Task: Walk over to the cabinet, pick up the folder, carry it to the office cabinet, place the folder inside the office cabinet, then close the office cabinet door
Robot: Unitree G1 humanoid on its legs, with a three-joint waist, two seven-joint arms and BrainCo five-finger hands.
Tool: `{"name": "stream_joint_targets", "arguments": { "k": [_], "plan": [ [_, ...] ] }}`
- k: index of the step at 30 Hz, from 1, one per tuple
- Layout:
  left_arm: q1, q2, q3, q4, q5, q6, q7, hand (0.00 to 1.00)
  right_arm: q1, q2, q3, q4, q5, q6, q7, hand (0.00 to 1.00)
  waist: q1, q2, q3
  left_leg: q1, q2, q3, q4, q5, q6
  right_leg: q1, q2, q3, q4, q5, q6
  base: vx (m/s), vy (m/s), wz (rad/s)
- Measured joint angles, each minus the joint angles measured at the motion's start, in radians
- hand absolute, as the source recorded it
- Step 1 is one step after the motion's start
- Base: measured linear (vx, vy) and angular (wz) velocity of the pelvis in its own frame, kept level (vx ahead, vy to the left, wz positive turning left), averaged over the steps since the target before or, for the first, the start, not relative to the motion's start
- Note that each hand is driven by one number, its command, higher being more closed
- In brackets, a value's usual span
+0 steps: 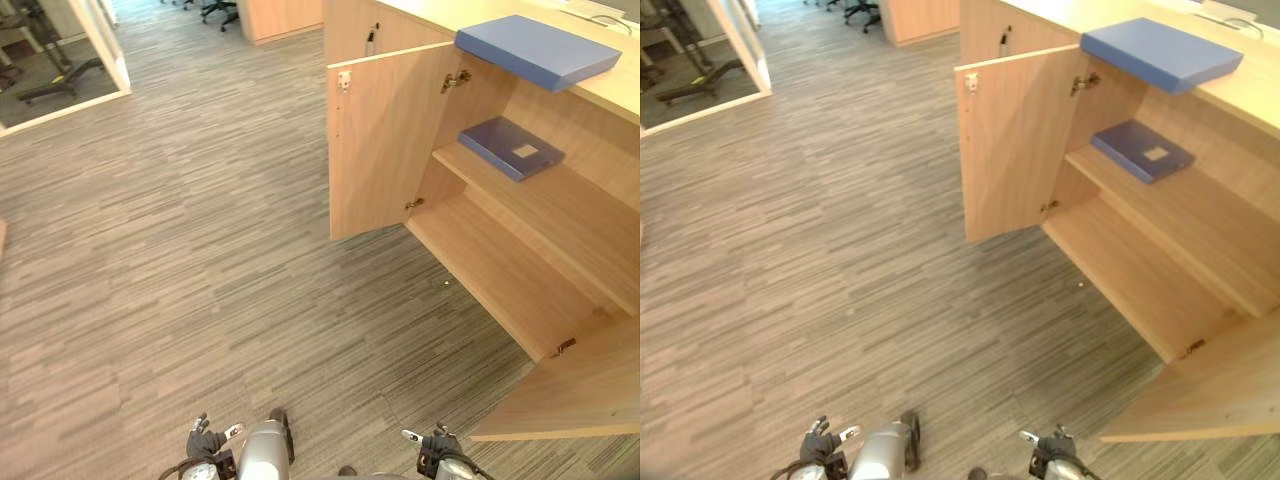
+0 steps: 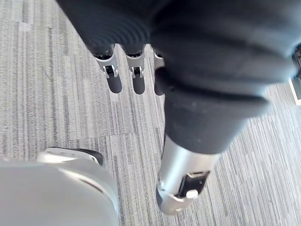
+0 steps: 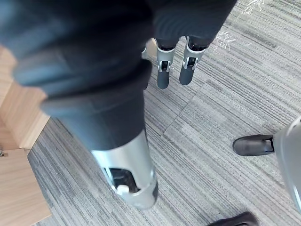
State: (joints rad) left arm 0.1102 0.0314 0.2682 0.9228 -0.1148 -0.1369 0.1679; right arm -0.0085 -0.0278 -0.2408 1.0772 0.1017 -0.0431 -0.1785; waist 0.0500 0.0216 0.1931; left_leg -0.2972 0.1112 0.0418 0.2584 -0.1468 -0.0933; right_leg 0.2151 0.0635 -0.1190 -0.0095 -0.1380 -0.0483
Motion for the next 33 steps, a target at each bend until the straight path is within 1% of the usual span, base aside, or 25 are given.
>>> {"name": "stream_joint_targets", "arguments": {
  "k": [1, 2, 3, 4, 5, 6, 10, 11, 12, 13, 14, 15, 16, 17, 18, 19, 20, 22, 24, 25, 26, 28, 29, 32, 33],
  "plan": [
    [0.004, -0.004, 0.009, 0.006, -0.006, 0.000, 0.000, 0.00, 0.002, 0.004, 0.004, -0.001, 0.000, 0.000, 0.000, 0.00, 0.003, 0.008, -0.005, 0.001, -0.005, -0.054, -0.068, 0.044, -0.009, 0.017, -0.001, 0.028, -0.008, -0.015, 0.021, 0.38, 0.245, -0.90],
    [0.004, -0.008, 0.020, 0.013, -0.020, 0.000, 0.000, 0.00, 0.008, 0.011, 0.004, -0.002, 0.000, 0.000, 0.000, 0.00, 0.019, 0.009, -0.015, 0.006, -0.015, -0.064, -0.056, 0.142, -0.006, 0.029, -0.019, 0.068, 0.000, -0.038, 0.047, 0.40, 0.266, -0.92],
    [0.006, -0.009, 0.027, 0.017, -0.023, 0.000, 0.000, 0.00, 0.013, 0.013, 0.003, -0.004, 0.000, -0.001, 0.000, 0.00, 0.022, 0.008, -0.026, 0.009, -0.024, -0.061, -0.050, 0.176, 0.001, 0.029, -0.033, 0.084, 0.006, -0.048, 0.063, 0.46, 0.312, -0.91],
    [0.013, -0.012, 0.034, 0.025, -0.035, 0.000, 0.000, 0.00, 0.018, 0.014, 0.001, -0.004, -0.001, -0.001, 0.000, 0.00, 0.020, 0.010, -0.036, 0.006, -0.037, -0.041, -0.024, 0.233, 0.032, 0.022, -0.061, 0.111, 0.031, -0.063, 0.085, 0.40, 0.276, -0.58],
    [0.010, -0.010, 0.038, 0.031, -0.043, 0.000, 0.000, 0.00, 0.019, 0.016, 0.000, -0.004, -0.001, 0.000, 0.000, 0.00, 0.019, 0.000, -0.039, 0.004, -0.049, -0.015, -0.010, 0.218, 0.044, 0.010, -0.085, 0.121, 0.051, -0.068, 0.090, 0.47, 0.336, -0.72],
    [0.012, -0.013, 0.051, 0.035, -0.059, -0.001, 0.000, 0.00, 0.020, 0.025, -0.007, -0.005, -0.002, 0.000, 0.001, 0.00, 0.021, -0.006, -0.045, 0.018, -0.066, 0.031, -0.005, 0.192, 0.075, -0.023, -0.121, 0.135, 0.105, -0.070, 0.096, 0.39, 0.312, -0.64],
    [0.028, -0.028, 0.082, 0.068, -0.100, -0.001, 0.003, 0.00, 0.021, 0.037, -0.025, -0.008, -0.005, 0.002, 0.012, 0.00, 0.032, 0.002, -0.070, 0.101, -0.125, 0.155, -0.018, 0.114, 0.139, -0.116, -0.226, 0.168, 0.300, -0.074, 0.104, 0.31, 0.309, -0.86],
    [0.034, -0.029, 0.086, 0.072, -0.100, -0.001, 0.003, 0.00, 0.024, 0.036, -0.050, -0.015, -0.006, 0.002, 0.016, 0.00, 0.034, 0.008, -0.074, 0.133, -0.139, 0.172, -0.041, 0.102, 0.148, -0.151, -0.242, 0.176, 0.389, -0.075, 0.105, 0.21, 0.319, -0.69],
    [0.043, -0.027, 0.085, 0.075, -0.098, 0.000, 0.002, 0.00, 0.030, 0.031, -0.077, -0.023, -0.006, 0.002, 0.019, 0.00, 0.019, 0.002, -0.083, 0.179, -0.171, 0.186, -0.082, 0.093, 0.156, -0.216, -0.279, 0.168, 0.547, -0.073, 0.101, 0.18, 0.329, -0.49],
    [0.044, -0.024, 0.081, 0.082, -0.093, 0.001, 0.002, 0.00, 0.034, 0.029, -0.093, -0.024, -0.005, 0.002, 0.018, 0.00, 0.011, -0.004, -0.085, 0.216, -0.198, 0.198, -0.112, 0.090, 0.164, -0.268, -0.316, 0.145, 0.672, -0.057, 0.076, 0.17, 0.293, -0.30],
    [0.048, -0.019, 0.066, 0.093, -0.087, 0.002, 0.001, 0.00, 0.041, 0.013, -0.091, -0.025, -0.004, 0.002, 0.018, 0.00, -0.005, -0.002, -0.086, 0.255, -0.220, 0.213, -0.134, 0.081, 0.177, -0.309, -0.367, 0.088, 0.786, -0.013, 0.010, 0.17, 0.269, -0.22],
    [0.054, -0.018, 0.065, 0.095, -0.071, 0.002, 0.000, 0.00, 0.043, 0.009, -0.091, -0.025, -0.004, 0.002, 0.018, 0.00, -0.007, 0.002, -0.089, 0.275, -0.226, 0.227, -0.141, 0.078, 0.180, -0.318, -0.393, 0.048, 0.822, 0.008, -0.003, 0.19, 0.234, -0.42],
    [0.064, -0.016, 0.065, 0.097, -0.050, 0.003, 0.000, 0.00, 0.043, 0.002, -0.091, -0.028, -0.004, 0.001, 0.018, 0.00, -0.009, 0.003, -0.091, 0.310, -0.231, 0.252, -0.169, 0.079, 0.181, -0.333, -0.432, -0.023, 0.863, 0.013, 0.002, 0.16, 0.176, -0.61],
    [0.065, -0.015, 0.065, 0.095, -0.031, 0.005, 0.000, 0.00, 0.042, 0.003, -0.089, -0.037, -0.004, 0.000, 0.017, 0.00, -0.011, 0.002, -0.090, 0.328, -0.225, 0.273, -0.188, 0.080, 0.183, -0.342, -0.448, -0.093, 0.873, 0.003, 0.019, 0.17, 0.171, -0.67],
    [0.058, -0.013, 0.061, 0.094, -0.019, 0.007, 0.000, 0.00, 0.041, 0.005, -0.085, -0.044, -0.005, 0.000, 0.017, 0.00, -0.017, 0.003, -0.085, 0.340, -0.214, 0.285, -0.193, 0.080, 0.183, -0.348, -0.452, -0.166, 0.864, -0.017, 0.043, 0.12, 0.095, -0.58],
    [0.054, -0.006, 0.039, 0.095, -0.012, 0.009, 0.000, 0.00, 0.036, 0.005, -0.077, -0.046, -0.020, 0.000, 0.016, 0.00, -0.023, 0.007, -0.082, 0.347, -0.192, 0.298, -0.199, 0.080, 0.182, -0.348, -0.442, -0.261, 0.839, -0.047, 0.083, 0.14, 0.043, -0.60],
    [0.050, 0.000, 0.017, 0.093, -0.008, 0.009, 0.001, 0.00, 0.029, 0.005, -0.067, -0.045, -0.054, 0.000, 0.016, 0.00, -0.025, 0.008, -0.074, 0.360, -0.164, 0.322, -0.200, 0.078, 0.179, -0.348, -0.414, -0.325, 0.795, -0.072, 0.108, 0.08, -0.004, -0.63],
    [0.044, 0.009, -0.003, 0.087, -0.001, 0.009, 0.001, 0.00, 0.017, 0.005, -0.038, -0.045, -0.089, -0.001, 0.017, 0.00, -0.026, 0.009, -0.047, 0.393, -0.131, 0.355, -0.201, 0.062, 0.162, -0.349, -0.375, -0.401, 0.711, -0.084, 0.109, 0.04, -0.064, -0.78],
    [0.036, 0.018, -0.005, 0.089, 0.006, 0.010, 0.001, 0.00, 0.010, 0.010, -0.031, -0.044, -0.088, 0.000, 0.016, 0.00, -0.025, -0.008, -0.032, 0.418, -0.119, 0.396, -0.205, 0.038, 0.150, -0.374, -0.342, -0.419, 0.611, -0.080, 0.106, -0.01, -0.133, -0.73],
    [0.033, 0.028, -0.008, 0.091, 0.009, 0.010, 0.001, 0.00, 0.013, 0.013, -0.028, -0.044, -0.087, 0.000, 0.016, 0.00, -0.030, -0.024, -0.026, 0.428, -0.128, 0.406, -0.204, 0.022, 0.130, -0.377, -0.337, -0.430, 0.521, -0.066, 0.092, -0.01, -0.201, -0.32],
    [0.022, 0.035, -0.017, 0.104, 0.013, 0.012, 0.001, 0.00, 0.025, 0.013, -0.034, -0.045, -0.080, -0.002, 0.017, 0.00, -0.044, -0.038, -0.023, 0.438, -0.135, 0.395, -0.210, 0.019, 0.125, -0.377, -0.337, -0.429, 0.490, -0.057, 0.050, 0.02, -0.202, -0.16],
    [0.017, 0.027, -0.029, 0.109, 0.027, 0.014, 0.001, 0.00, 0.033, 0.001, -0.042, -0.043, -0.080, 0.000, 0.015, 0.00, -0.054, -0.022, -0.032, 0.443, -0.129, 0.362, -0.257, 0.021, 0.109, -0.376, -0.297, -0.442, 0.448, -0.066, 0.044, 0.11, -0.188, -0.02],
    [0.012, 0.027, -0.028, 0.107, 0.035, 0.017, 0.001, 0.00, 0.033, 0.010, -0.052, -0.042, -0.080, 0.000, 0.013, 0.00, -0.058, -0.022, -0.032, 0.440, -0.110, 0.330, -0.269, 0.034, 0.083, -0.364, -0.259, -0.458, 0.408, -0.068, 0.040, 0.16, -0.189, -0.04],
    [0.003, 0.031, -0.028, 0.102, 0.054, 0.022, 0.002, 0.00, 0.047, 0.028, -0.078, -0.042, -0.081, 0.000, 0.009, 0.00, -0.059, -0.024, -0.043, 0.444, -0.062, 0.319, -0.274, 0.048, 0.058, -0.323, -0.194, -0.491, 0.343, -0.062, 0.024, 0.18, -0.232, 0.11],
    [-0.003, 0.029, -0.040, 0.098, 0.058, 0.024, 0.002, 0.00, 0.052, 0.031, -0.093, -0.043, -0.079, 0.000, 0.007, 0.00, -0.063, -0.023, -0.048, 0.446, -0.035, 0.303, -0.264, 0.045, 0.039, -0.295, -0.165, -0.507, 0.310, -0.063, 0.022, 0.27, -0.284, 0.29]
  ]
}}
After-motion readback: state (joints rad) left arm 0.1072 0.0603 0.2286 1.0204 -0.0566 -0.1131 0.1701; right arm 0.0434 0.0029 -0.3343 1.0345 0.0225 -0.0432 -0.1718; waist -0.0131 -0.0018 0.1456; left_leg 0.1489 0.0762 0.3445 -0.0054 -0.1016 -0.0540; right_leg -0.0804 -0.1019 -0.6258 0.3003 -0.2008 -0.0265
